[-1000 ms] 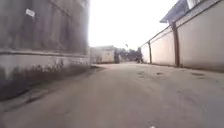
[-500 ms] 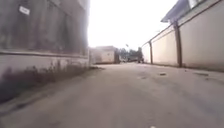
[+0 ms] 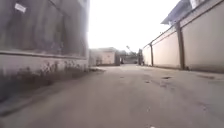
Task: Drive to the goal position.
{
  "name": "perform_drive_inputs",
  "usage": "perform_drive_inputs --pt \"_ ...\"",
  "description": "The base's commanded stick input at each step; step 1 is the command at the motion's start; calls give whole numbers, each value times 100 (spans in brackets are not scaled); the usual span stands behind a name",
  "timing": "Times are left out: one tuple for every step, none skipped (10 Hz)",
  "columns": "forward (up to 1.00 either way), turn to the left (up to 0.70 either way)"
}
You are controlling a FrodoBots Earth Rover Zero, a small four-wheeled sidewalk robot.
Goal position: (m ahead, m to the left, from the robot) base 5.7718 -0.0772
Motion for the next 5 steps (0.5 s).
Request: perform_drive_inputs --pt "50 0" --pt "50 0" --pt "50 0" --pt "50 0" --pt "50 0"
